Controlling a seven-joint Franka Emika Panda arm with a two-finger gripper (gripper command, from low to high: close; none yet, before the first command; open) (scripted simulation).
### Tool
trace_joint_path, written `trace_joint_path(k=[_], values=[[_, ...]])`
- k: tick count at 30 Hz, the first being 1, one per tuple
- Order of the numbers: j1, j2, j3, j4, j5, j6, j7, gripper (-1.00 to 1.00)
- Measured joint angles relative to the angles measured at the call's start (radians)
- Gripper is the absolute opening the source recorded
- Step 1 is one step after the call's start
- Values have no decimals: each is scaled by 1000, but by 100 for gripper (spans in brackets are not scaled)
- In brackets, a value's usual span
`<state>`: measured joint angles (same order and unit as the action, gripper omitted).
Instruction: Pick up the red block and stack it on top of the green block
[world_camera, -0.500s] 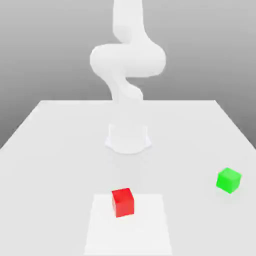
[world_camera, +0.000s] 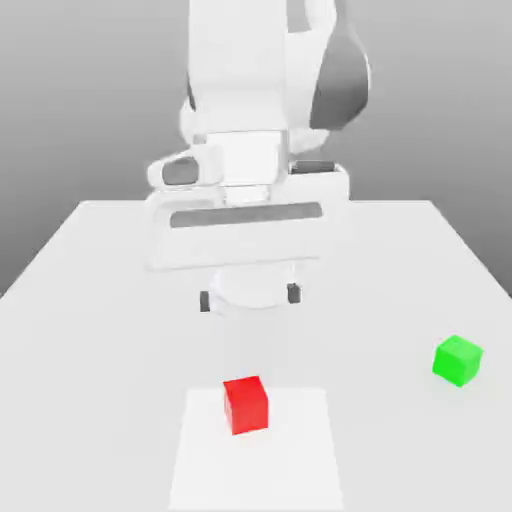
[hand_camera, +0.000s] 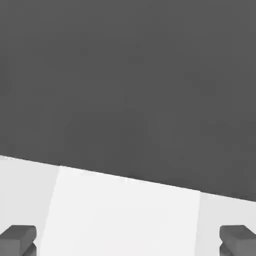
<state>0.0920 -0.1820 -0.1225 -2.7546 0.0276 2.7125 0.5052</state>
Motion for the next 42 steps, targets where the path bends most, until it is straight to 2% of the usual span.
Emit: trace_joint_path(k=[3,9,10,17,22,25,38,42], values=[[-6,129,-3,-76,-31,90,-27,0],[-36,347,46,-63,44,271,-93,0],[-51,382,64,-59,56,301,-101,-100],[-60,390,71,-58,50,307,-96,-100],[-50,237,44,-79,-16,177,-50,-100],[-39,153,62,-87,-32,100,-32,-100],[543,113,366,21,10,-46,44,-100],[567,229,360,34,-61,53,102,-100]])
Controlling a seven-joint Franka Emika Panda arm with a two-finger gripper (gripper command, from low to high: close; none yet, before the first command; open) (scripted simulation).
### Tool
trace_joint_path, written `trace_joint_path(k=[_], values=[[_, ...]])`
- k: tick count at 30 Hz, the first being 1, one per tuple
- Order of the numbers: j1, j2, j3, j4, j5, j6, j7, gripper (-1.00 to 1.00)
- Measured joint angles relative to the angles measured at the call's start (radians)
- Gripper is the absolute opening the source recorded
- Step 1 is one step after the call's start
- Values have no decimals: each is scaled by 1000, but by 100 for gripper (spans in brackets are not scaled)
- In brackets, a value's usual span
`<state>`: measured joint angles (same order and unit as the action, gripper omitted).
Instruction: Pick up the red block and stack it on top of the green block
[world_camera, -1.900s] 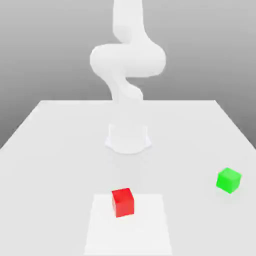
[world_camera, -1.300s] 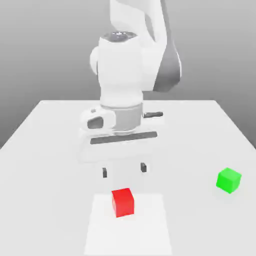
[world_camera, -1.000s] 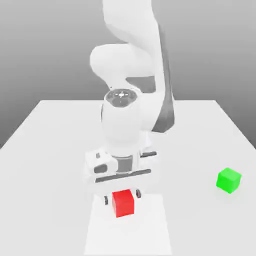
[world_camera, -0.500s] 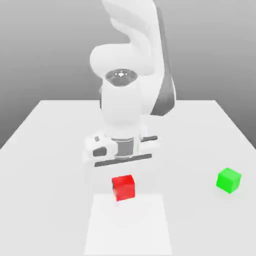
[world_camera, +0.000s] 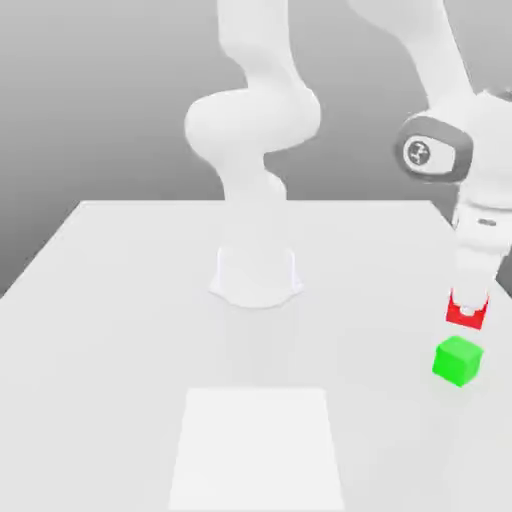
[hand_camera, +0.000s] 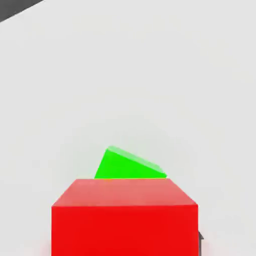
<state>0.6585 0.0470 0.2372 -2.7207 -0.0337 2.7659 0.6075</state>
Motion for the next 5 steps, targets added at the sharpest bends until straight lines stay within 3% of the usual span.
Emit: trace_joint_path(k=[2,3,5], values=[[12,72,-26,4,-52,66,38,-100],[16,93,-34,5,-67,85,49,100],[16,93,-34,5,-67,85,49,100]])
